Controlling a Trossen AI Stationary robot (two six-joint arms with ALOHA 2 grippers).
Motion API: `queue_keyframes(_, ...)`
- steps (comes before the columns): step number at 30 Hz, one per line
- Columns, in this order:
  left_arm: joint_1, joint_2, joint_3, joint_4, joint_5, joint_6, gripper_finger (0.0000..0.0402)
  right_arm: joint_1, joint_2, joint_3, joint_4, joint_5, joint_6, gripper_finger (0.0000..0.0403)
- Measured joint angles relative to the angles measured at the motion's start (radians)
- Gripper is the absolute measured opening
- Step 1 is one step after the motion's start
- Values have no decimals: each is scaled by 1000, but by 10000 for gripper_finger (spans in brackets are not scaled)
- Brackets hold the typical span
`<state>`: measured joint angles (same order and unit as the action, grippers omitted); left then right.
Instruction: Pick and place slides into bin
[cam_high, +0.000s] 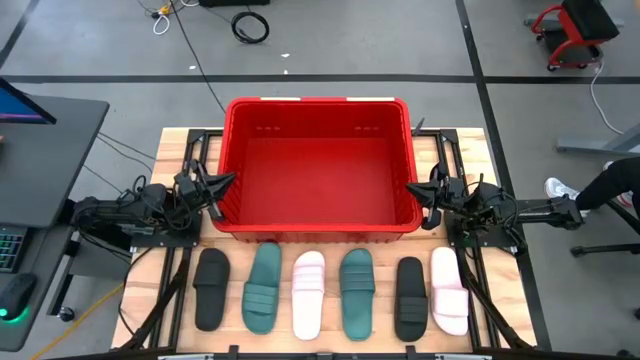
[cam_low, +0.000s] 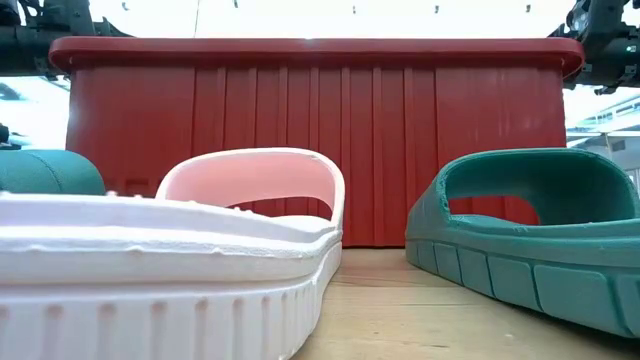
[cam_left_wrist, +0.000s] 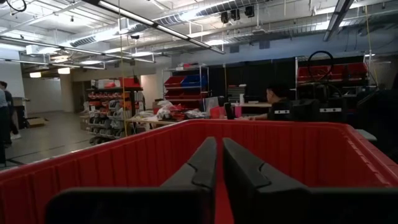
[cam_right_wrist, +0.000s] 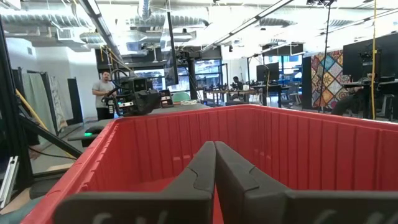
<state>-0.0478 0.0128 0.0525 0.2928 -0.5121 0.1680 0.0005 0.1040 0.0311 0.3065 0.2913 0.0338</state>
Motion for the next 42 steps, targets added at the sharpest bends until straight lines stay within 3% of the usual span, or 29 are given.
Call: queue_keyframes(42,0,0,0,0,0,0,25,0,0,0,0,0,0,14)
